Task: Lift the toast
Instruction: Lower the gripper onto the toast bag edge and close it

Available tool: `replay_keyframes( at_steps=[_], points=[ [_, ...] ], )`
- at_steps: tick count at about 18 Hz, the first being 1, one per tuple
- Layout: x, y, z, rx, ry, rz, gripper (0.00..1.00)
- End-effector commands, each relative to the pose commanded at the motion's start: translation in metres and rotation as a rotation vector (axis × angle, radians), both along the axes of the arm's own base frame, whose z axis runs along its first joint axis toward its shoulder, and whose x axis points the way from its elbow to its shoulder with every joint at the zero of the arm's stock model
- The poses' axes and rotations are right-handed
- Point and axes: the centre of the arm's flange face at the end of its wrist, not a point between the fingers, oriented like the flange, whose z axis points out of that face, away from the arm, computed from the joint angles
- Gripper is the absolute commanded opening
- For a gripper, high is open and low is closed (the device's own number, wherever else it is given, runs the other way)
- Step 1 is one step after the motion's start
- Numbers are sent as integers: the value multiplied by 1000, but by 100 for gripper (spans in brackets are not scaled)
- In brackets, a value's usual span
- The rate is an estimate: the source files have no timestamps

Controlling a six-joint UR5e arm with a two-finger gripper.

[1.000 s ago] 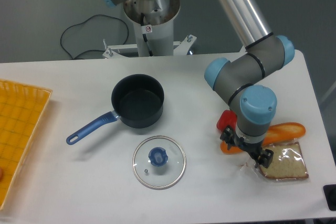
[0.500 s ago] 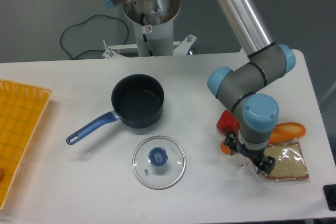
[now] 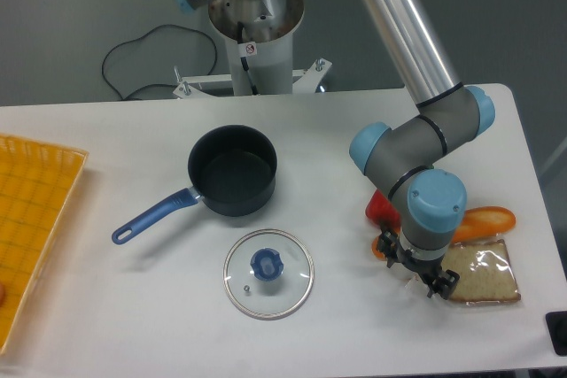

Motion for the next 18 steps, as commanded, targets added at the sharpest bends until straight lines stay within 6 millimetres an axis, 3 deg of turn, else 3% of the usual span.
replay_keyframes(
  at_steps=[7, 15, 18],
  points=[
    [1, 1, 0, 6, -5, -1, 58],
    [1, 1, 1, 6, -3, -11, 16],
    [1, 1, 1, 6, -3, -11, 6]
  ],
)
